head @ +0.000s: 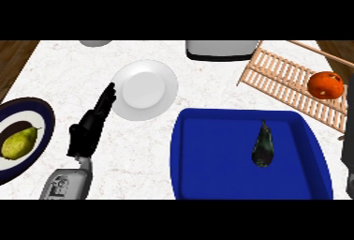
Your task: Pick the squash from the tray and place it in the tiered shelf
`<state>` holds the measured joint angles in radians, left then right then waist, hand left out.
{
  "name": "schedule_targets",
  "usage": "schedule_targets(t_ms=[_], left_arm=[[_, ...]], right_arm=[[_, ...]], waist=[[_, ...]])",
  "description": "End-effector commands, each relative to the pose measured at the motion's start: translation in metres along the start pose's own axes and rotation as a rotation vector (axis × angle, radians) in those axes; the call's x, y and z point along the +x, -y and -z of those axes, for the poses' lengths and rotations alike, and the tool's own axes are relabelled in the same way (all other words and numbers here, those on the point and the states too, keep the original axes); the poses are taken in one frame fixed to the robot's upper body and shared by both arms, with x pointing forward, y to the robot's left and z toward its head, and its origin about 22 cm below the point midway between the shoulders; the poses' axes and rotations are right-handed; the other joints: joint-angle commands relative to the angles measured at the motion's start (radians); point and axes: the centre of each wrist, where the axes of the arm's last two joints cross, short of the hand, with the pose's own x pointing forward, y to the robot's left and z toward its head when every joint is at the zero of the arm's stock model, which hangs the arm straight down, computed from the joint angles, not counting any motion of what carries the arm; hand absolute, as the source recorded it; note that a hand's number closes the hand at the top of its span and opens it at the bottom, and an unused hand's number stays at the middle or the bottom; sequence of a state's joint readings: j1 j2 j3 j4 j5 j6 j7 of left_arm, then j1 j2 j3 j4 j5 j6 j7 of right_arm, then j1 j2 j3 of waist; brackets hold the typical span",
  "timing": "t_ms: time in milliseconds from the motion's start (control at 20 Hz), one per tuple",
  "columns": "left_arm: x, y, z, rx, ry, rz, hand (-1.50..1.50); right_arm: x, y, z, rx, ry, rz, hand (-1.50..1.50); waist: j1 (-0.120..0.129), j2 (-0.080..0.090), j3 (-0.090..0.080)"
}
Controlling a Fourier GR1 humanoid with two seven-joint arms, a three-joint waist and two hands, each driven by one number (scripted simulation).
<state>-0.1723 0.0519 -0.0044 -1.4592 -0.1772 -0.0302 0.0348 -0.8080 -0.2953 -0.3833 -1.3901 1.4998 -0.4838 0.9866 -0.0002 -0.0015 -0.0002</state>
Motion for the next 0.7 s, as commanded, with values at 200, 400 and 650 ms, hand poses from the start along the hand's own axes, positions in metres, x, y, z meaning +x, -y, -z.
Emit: schedule_targets(t_ms=[200,400,650], left_arm=[[0.002,0.013,-0.009,-0.018,-0.002,-0.013,0.0],[0.004,-0.011,0.002,0.0,0.008,0.01,0.0],[0.006,-0.005,-0.006,-0.002,-0.02,-0.007,0.0]], right_arm=[[0.011,0.021,-0.006,-0.006,-0.03,0.147,-1.5],[0.026,0.056,0.028,-0.128,-0.079,0.335,-1.5],[0.025,0.098,0.041,-0.231,-0.183,0.366,-1.5]], waist=[[0.004,-0.001,0.0],[-0.006,-0.002,0.0],[-0.007,-0.005,0.0]])
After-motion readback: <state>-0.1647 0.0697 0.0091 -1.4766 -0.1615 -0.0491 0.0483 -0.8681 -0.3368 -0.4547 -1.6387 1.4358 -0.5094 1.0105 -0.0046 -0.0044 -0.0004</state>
